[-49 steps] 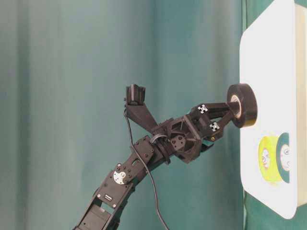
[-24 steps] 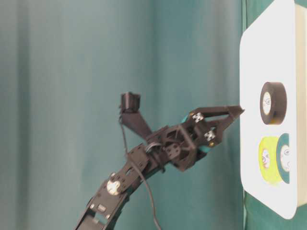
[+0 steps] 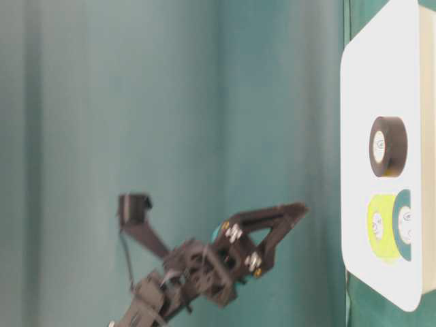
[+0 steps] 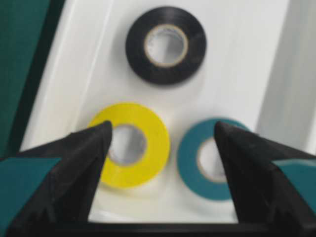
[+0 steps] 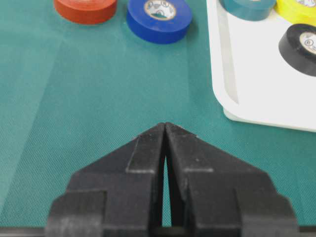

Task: Put the tape into the white case with the left arm.
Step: 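Open the left gripper to release the black roll in the case, then withdraw the open left gripper to the left side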

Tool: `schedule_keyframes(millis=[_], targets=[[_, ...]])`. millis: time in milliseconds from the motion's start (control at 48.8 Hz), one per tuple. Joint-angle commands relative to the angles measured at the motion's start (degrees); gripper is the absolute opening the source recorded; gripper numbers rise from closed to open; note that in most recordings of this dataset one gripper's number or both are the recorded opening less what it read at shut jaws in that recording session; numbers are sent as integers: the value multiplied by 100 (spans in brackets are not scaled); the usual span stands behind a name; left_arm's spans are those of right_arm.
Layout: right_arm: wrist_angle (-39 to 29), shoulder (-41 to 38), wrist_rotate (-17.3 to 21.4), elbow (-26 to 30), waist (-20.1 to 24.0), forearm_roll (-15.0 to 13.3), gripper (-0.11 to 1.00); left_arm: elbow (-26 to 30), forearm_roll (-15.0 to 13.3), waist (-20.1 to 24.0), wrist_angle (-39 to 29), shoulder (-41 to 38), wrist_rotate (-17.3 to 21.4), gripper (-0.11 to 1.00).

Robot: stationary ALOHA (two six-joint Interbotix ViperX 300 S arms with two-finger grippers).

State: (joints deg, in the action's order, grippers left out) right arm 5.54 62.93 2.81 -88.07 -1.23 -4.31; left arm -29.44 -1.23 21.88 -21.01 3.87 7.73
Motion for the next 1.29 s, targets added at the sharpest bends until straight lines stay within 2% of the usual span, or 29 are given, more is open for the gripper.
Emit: schedule_keyframes(millis=[0, 697, 985, 1272], targets=[[53, -26, 9, 53, -9, 0, -9, -211, -18, -62, 114, 431, 9, 81], [53, -9, 9, 44, -9, 0, -9, -2540, -35, -334, 940, 2637, 0, 81], [53, -9, 9, 53, -9, 0, -9, -2856, -35, -650, 940, 2962, -9, 81], [53, -9, 9, 44, -9, 0, -9, -3059, -44, -1283, 738, 3261, -9, 81]])
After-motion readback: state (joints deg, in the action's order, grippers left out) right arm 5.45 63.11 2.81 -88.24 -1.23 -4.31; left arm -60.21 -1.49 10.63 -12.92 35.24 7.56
